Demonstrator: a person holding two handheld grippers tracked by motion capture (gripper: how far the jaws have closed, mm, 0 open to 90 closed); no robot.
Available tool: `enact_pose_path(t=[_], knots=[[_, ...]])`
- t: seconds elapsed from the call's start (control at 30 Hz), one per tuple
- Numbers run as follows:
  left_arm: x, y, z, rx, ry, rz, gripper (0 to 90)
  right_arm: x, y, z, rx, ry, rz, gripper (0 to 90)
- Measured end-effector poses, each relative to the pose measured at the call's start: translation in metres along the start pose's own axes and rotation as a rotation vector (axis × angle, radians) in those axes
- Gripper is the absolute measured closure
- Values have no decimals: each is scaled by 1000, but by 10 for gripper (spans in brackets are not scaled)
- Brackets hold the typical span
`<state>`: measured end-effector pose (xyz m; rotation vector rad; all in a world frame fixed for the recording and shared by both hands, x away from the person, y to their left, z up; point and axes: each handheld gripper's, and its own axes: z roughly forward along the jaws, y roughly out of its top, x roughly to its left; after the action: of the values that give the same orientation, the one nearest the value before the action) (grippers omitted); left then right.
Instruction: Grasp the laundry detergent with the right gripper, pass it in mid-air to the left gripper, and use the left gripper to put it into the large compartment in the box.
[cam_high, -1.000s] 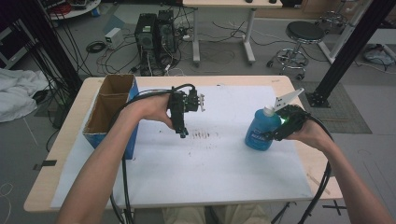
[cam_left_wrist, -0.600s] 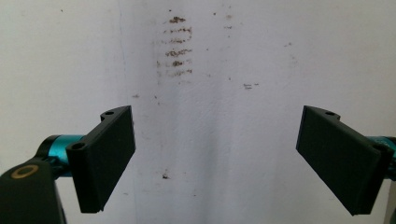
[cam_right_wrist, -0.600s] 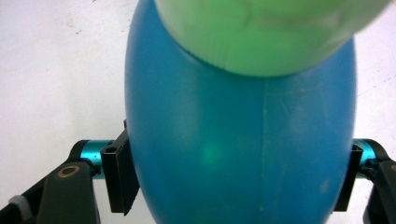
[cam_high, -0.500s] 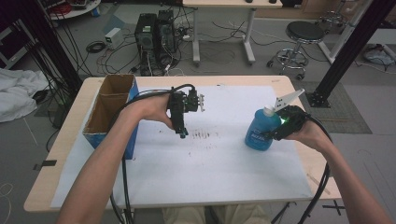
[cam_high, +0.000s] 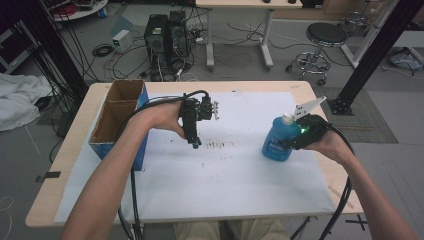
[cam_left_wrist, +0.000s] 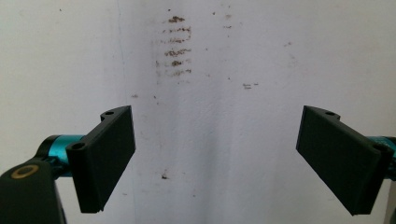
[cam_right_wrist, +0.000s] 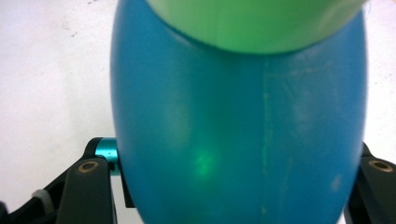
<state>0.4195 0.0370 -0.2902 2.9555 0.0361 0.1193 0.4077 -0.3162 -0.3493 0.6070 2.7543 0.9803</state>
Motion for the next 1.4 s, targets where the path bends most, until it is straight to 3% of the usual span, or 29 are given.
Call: enact_pose_path(t=[1.1, 1.4], knots=[[-2, 0, -2, -7, 0, 1, 118, -3, -6, 5, -22, 39, 46, 451], [-3, -1, -12, -53, -2, -22, 119, -1, -1, 6, -23, 29, 4, 470]])
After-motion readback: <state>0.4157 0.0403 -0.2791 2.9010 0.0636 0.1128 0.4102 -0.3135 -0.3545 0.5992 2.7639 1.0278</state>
